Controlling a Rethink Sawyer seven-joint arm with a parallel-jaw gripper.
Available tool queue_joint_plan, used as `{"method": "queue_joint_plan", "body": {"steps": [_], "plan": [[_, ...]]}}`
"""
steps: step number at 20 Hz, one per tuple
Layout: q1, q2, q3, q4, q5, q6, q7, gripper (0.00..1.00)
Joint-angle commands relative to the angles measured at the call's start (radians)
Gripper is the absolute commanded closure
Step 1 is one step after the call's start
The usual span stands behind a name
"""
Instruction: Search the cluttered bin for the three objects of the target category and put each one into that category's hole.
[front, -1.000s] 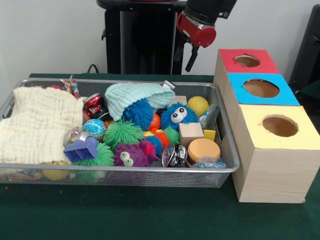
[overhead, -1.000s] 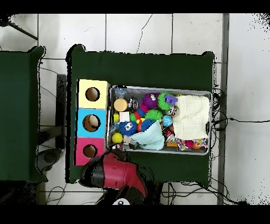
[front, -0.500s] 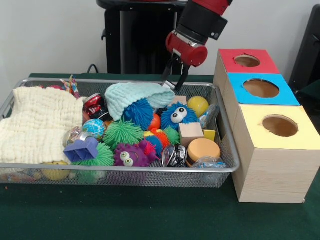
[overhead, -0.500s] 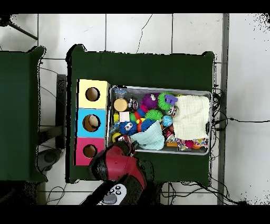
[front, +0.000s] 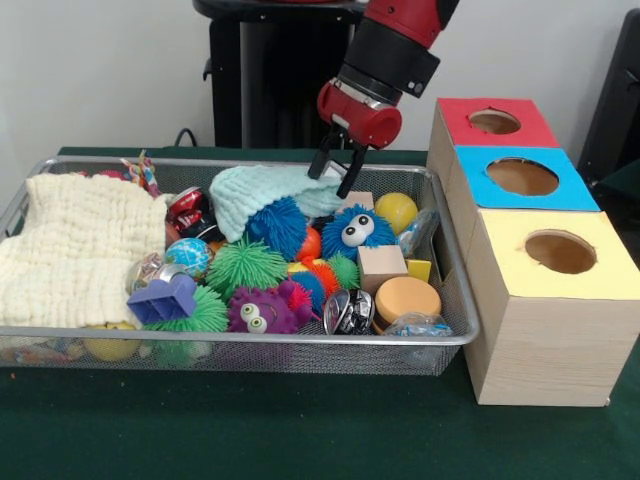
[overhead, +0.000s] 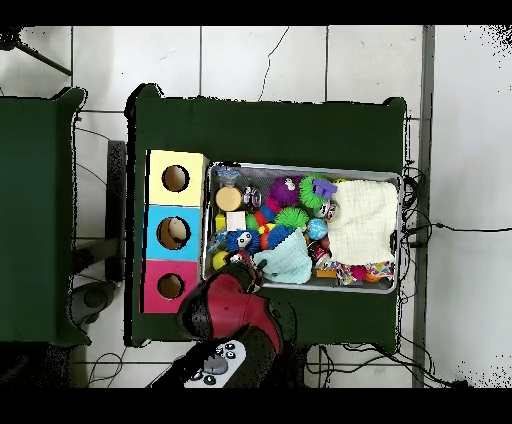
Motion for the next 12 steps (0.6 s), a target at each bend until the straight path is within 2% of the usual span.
{"method": "queue_joint_plan", "body": {"steps": [1,7,12], "plan": [[-0.020,-0.018,0.054,-0.073,0.000,-0.005,0.036,0.00],[-0.056,-0.140,0.061,-0.050,-0.070,0.059,-0.029,0.00],[-0.124,-0.285,0.119,-0.018,-0.156,0.189,-0.112,0.00]]}}
